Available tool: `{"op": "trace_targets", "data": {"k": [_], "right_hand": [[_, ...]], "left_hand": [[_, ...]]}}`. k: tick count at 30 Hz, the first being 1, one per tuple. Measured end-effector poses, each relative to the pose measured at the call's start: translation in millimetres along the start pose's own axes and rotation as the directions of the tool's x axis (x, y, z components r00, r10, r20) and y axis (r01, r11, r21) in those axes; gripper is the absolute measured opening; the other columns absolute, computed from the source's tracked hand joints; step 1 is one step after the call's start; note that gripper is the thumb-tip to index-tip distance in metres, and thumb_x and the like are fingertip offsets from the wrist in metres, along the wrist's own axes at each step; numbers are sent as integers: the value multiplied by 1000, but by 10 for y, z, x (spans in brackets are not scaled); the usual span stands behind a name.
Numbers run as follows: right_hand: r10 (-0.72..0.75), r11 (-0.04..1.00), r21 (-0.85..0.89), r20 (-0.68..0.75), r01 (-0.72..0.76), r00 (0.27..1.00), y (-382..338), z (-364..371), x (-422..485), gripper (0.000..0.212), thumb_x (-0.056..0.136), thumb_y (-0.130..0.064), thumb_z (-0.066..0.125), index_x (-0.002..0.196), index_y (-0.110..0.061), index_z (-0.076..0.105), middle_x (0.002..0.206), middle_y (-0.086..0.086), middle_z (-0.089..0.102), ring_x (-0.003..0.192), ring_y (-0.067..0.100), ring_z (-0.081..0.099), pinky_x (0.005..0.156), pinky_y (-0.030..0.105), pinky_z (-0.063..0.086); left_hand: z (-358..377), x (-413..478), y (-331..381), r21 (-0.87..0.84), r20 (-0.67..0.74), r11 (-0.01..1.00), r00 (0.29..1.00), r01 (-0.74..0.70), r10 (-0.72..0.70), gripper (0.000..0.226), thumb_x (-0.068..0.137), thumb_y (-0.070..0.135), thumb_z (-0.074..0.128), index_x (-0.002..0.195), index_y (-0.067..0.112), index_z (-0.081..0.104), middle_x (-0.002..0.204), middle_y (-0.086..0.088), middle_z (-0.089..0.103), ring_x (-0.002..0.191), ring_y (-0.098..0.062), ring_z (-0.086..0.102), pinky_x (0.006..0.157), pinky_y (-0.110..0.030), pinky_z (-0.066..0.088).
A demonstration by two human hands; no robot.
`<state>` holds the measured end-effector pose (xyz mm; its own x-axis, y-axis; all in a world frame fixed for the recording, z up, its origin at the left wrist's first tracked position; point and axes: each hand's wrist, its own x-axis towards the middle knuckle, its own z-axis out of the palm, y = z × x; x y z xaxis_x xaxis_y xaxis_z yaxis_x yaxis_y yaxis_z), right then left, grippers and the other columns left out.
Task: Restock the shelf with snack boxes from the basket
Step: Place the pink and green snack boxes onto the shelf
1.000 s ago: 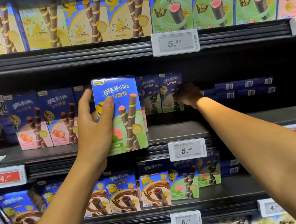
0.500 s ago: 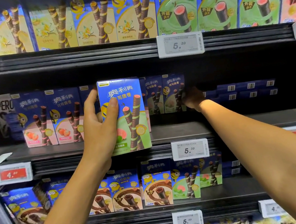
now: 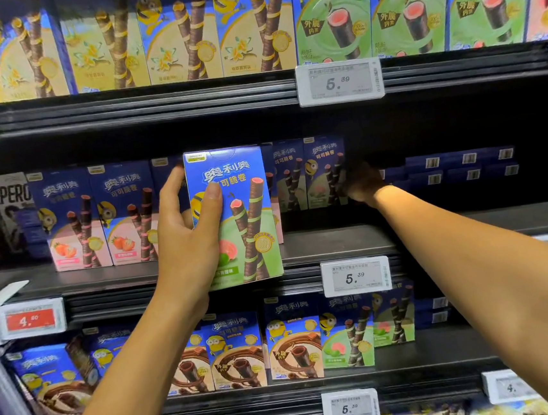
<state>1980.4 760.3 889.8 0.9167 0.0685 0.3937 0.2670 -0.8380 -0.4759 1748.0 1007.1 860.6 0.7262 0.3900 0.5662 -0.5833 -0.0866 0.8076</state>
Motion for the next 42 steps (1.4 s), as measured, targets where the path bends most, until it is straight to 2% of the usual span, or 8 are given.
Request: {"op": "trace_targets", "data": {"k": [6, 10, 12, 15, 18, 30, 35, 42], "right_hand": [[-24, 999, 34, -20, 24, 1000, 7, -45, -91, 43, 101, -14, 58, 141, -4, 50, 141, 19, 55, 131, 35, 52, 111, 43, 40], [-17, 1000, 4, -15, 17, 1000, 8, -67, -122, 39, 102, -18, 57, 139, -4, 53, 139, 20, 57, 127, 36, 54, 109, 42, 42], [-13, 1000, -12, -6, 13, 1000, 18, -64, -121, 38, 102, -19, 56, 136, -3, 56, 137, 21, 58, 126, 37, 56, 107, 40, 43], [11, 999, -33, -4, -11, 1000, 30, -54, -116, 36, 103, -20, 54, 134, -3, 58, 137, 22, 59, 125, 38, 56, 103, 39, 44], [-4, 1000, -31, -26, 3, 1000, 59, -26, -110, 36, 102, -17, 54, 135, -3, 58, 137, 23, 58, 125, 40, 56, 101, 39, 44], [6, 999, -32, 36, -4, 999, 100, 0, -83, 39, 102, -16, 55, 139, -5, 55, 140, 21, 57, 127, 37, 55, 107, 42, 44], [-26, 999, 39, 90, 23, 996, 153, -20, -86, 48, 98, -13, 62, 143, -3, 50, 144, 21, 53, 133, 36, 50, 113, 44, 39], [-53, 998, 28, 71, 51, 996, 127, 17, -94, 48, 100, -16, 59, 145, -3, 48, 146, 22, 51, 135, 38, 48, 112, 40, 37]], "left_hand": [[45, -15, -6, 4, 2, 1000, 1000, 5, -5, 56, 102, 41, 61, 154, 33, 42, 133, 3, 72, 103, -16, 79, 72, -36, 68], [72, -16, -12, 20, 2, 1000, 1000, -13, 13, 52, 105, 37, 59, 154, 31, 42, 137, 3, 69, 106, -15, 78, 78, -40, 67], [90, -18, -10, 24, 5, 1000, 1000, -8, 8, 52, 105, 38, 59, 154, 32, 42, 130, 7, 73, 104, -16, 78, 78, -42, 67], [111, -32, 2, 12, 19, 1000, 1000, 1, -1, 52, 105, 37, 59, 154, 31, 42, 114, 17, 77, 97, -13, 80, 66, -30, 66], [131, -53, 19, 0, 29, 1000, 1000, 10, -10, 50, 105, 37, 59, 152, 32, 43, 110, 18, 78, 93, -13, 80, 62, -26, 64], [157, -84, 25, 5, 25, 1000, 1000, -7, 7, 48, 107, 31, 58, 153, 29, 43, 108, 19, 79, 94, -11, 80, 63, -23, 62], [155, -90, 25, 3, 21, 1000, 1000, -2, 2, 49, 107, 32, 57, 154, 28, 42, 105, 22, 78, 93, -10, 80, 62, -23, 62], [167, -100, 49, -11, 13, 1000, 1000, 9, -9, 49, 106, 32, 58, 153, 29, 43, 109, 20, 78, 94, -11, 80, 64, -24, 63]]}}
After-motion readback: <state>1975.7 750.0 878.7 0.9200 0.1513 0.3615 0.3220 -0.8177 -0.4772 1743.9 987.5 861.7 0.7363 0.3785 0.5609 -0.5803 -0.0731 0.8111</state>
